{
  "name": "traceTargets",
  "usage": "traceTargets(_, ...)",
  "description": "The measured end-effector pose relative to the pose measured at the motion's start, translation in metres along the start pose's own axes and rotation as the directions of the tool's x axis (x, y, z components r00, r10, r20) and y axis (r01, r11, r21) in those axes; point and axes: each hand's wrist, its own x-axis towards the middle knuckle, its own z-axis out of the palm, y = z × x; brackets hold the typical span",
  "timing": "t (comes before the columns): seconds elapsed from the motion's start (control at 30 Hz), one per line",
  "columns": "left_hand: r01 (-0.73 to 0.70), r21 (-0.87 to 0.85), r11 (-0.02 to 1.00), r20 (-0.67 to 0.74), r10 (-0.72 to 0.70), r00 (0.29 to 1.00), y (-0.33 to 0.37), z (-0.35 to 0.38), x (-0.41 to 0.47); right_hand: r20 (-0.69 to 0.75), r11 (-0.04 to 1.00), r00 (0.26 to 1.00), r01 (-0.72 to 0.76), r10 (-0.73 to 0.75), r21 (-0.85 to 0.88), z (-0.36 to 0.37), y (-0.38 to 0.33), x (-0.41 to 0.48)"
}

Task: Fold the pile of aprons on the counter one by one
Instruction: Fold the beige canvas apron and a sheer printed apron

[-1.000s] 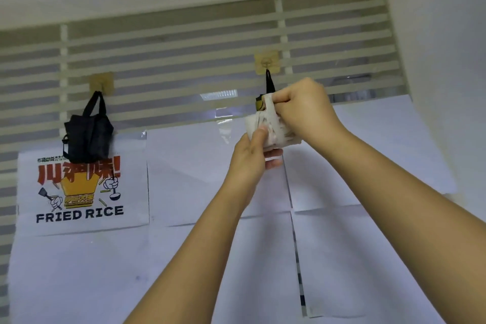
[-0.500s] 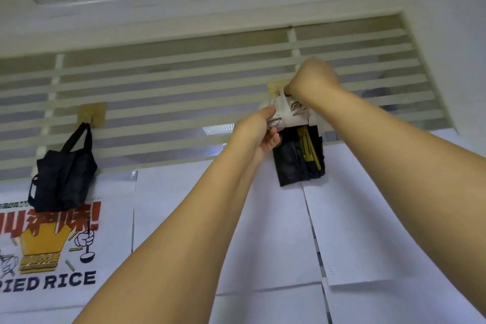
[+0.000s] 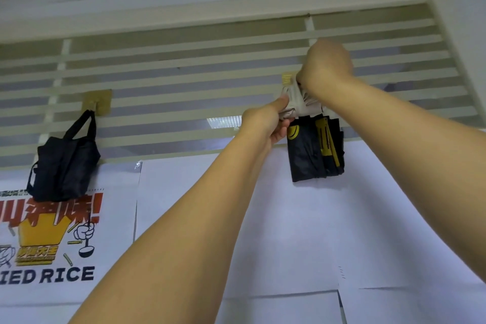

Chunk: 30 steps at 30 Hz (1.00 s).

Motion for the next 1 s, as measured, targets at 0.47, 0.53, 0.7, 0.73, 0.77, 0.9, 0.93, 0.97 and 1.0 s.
traceTargets(0.47, -0.03, -0.093, 0.995, -0.055, 0.024, 0.998, 0.001, 0.0, 0.011, 0.274, 0.974, 0.96, 0.116, -0.059, -0.196, -0.013, -0.011, 0.012)
traceTargets(0.53, -0.031, -0.092, 0.995, -0.059, 0.026, 0.998, 0.0, -0.001, 0.011, 0.324, 0.962, 0.941, 0.172, -0.097, -0.21, -0.013, -0.016, 0.009)
traceTargets(0.7, -0.042, -0.037, 0.998, -0.073, 0.039, 0.997, -0.002, -0.007, 0.012, 0.443, 0.924, 0.89, 0.254, -0.107, -0.287, -0.011, -0.016, 0.003)
traceTargets(0.73, -0.045, -0.037, 0.998, -0.076, 0.042, 0.996, -0.003, -0.009, 0.012, 0.431, 0.912, 0.895, 0.269, -0.119, -0.308, -0.01, -0.016, 0.002)
traceTargets(0.77, -0.044, -0.041, 0.998, -0.079, 0.041, 0.996, -0.003, -0.009, 0.012, 0.419, 0.896, 0.897, 0.295, -0.14, -0.332, -0.009, -0.017, 0.002)
traceTargets(0.9, -0.022, -0.079, 0.997, -0.078, 0.015, 0.997, -0.003, -0.012, 0.012, 0.456, 0.86, 0.871, 0.365, -0.181, -0.356, 0.001, -0.013, 0.006)
traceTargets(0.93, -0.006, -0.084, 0.996, -0.077, 0.0, 0.997, -0.002, -0.013, 0.013, 0.476, 0.86, 0.857, 0.385, -0.199, -0.334, 0.001, -0.011, 0.004)
traceTargets(0.97, 0.007, -0.09, 0.996, -0.073, -0.014, 0.997, 0.001, -0.015, 0.013, 0.475, 0.856, 0.849, 0.41, -0.232, -0.315, -0.001, -0.01, 0.005)
traceTargets(1.0, 0.021, -0.091, 0.996, -0.065, -0.027, 0.998, 0.003, -0.016, 0.012, 0.467, 0.852, 0.843, 0.433, -0.267, -0.294, -0.003, -0.009, 0.005)
